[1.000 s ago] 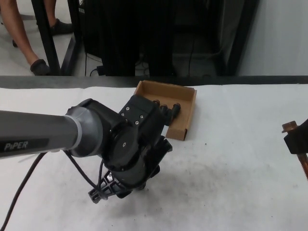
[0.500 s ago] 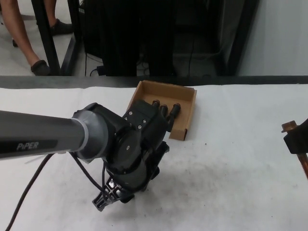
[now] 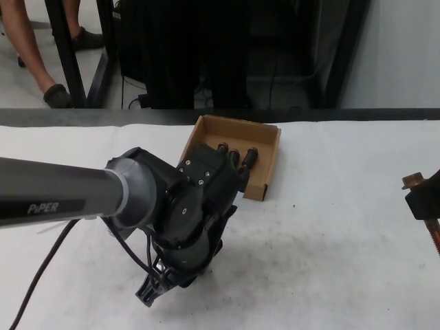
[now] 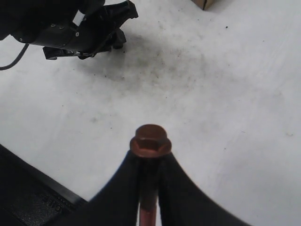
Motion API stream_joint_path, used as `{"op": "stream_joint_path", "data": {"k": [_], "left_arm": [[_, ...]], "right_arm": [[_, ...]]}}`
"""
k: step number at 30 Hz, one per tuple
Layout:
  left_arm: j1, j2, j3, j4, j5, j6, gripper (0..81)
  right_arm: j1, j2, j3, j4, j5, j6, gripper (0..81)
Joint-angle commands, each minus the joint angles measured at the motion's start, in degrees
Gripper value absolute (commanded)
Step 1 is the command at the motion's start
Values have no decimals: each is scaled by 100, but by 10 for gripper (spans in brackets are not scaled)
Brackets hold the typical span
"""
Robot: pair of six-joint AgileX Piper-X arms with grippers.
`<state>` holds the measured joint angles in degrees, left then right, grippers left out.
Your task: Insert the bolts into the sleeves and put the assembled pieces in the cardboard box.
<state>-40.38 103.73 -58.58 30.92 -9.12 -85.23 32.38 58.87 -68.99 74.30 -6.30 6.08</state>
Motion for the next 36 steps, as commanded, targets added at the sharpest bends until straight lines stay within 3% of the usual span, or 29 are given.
{"op": "stream_joint_path", "data": {"k": [1, 9, 12, 15, 21, 25, 32, 36], "left_arm": [[-13, 153, 8, -17, -27, -90, 241], [-13, 153, 8, -17, 31, -90, 25], [-13, 153, 8, -96, 281, 154, 8], [-13, 78, 8, -444, 633, 1105, 8], [-13, -626, 37, -589, 692, 4260, 8], [-13, -1337, 104, -589, 913, 5701, 8], [-13, -2607, 104, -589, 2126, 7382, 8], [-13, -3111, 171, -589, 2641, 7774, 8]], "right_arm": [[1, -59, -18, -41, 2, -50, 2], [1, -59, -18, -41, 2, -90, 2], [1, -59, -18, -41, 2, -161, 2], [1, -59, -18, -41, 2, -181, 2], [1, -59, -18, -159, 2, -179, 2], [1, 2, -18, -547, 2, -147, 2], [1, 366, -18, -1020, -180, 65, 2], [1, 644, -18, -1589, -531, 367, 2]]}}
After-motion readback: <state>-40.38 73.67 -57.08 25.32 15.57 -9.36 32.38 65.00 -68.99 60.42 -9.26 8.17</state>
